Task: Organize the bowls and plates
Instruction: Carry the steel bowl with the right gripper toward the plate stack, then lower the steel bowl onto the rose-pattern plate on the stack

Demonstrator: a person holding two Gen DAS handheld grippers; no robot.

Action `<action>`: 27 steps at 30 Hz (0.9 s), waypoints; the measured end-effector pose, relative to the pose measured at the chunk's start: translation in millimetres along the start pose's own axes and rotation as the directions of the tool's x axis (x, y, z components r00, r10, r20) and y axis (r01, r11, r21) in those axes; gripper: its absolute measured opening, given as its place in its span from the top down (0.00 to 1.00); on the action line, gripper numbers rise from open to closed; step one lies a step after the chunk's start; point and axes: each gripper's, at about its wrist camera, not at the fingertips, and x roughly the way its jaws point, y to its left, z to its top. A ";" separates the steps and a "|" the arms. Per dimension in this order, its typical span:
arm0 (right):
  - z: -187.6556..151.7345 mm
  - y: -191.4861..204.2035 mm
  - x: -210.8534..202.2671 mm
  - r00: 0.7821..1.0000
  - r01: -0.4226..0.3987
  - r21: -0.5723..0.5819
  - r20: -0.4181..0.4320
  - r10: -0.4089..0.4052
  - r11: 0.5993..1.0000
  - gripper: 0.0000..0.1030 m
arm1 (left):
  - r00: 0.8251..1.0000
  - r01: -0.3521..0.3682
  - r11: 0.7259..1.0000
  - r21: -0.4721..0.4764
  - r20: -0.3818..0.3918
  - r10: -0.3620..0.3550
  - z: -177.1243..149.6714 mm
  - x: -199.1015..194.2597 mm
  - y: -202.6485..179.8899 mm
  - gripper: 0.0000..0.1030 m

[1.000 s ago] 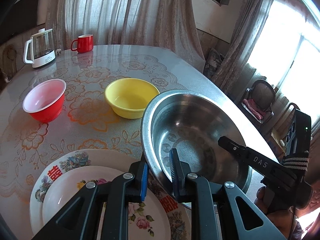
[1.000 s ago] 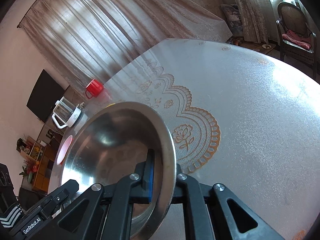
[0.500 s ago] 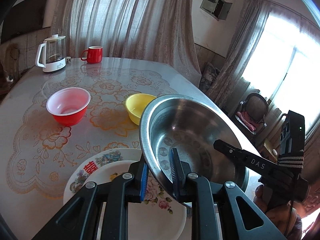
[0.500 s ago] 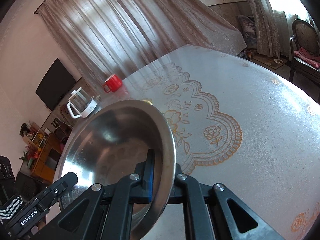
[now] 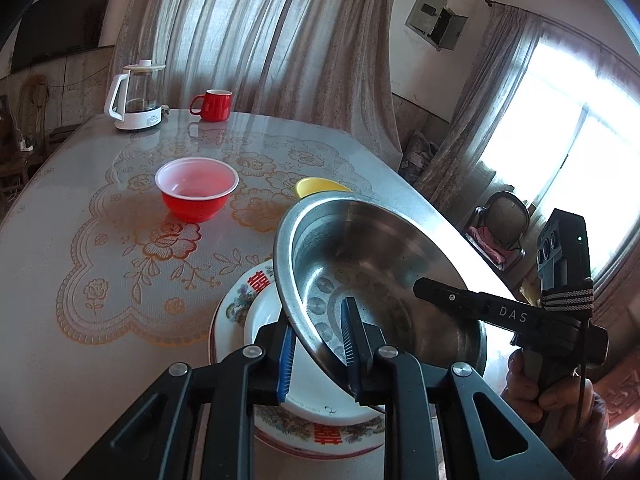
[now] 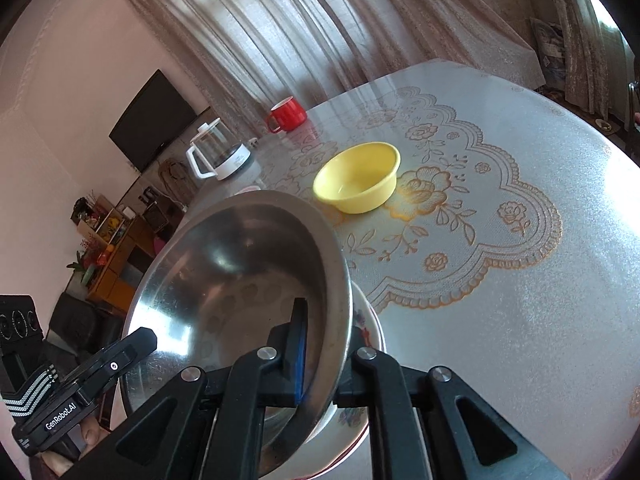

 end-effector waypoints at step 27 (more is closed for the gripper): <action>-22.3 13.1 15.4 0.997 -0.004 -0.029 -0.081 0.001 1.000 0.81 | 0.998 -0.021 0.990 -0.139 -0.060 0.013 -25.3 4.8 28.9 0.79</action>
